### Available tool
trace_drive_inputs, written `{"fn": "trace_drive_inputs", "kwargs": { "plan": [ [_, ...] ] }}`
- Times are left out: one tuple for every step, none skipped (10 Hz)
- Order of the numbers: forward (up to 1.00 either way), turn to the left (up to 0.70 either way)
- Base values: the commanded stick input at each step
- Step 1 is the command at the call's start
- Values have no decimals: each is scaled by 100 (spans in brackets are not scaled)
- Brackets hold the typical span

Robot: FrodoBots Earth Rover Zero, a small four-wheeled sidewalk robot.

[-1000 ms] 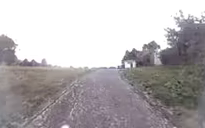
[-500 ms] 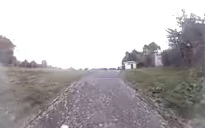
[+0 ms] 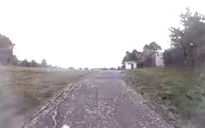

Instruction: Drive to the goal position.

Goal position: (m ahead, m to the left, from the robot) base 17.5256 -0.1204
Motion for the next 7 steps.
{"fn": "trace_drive_inputs", "kwargs": {
  "plan": [
    [85,0],
    [85,0],
    [85,0],
    [85,0],
    [85,0],
    [85,0],
    [85,0]
  ]
}}
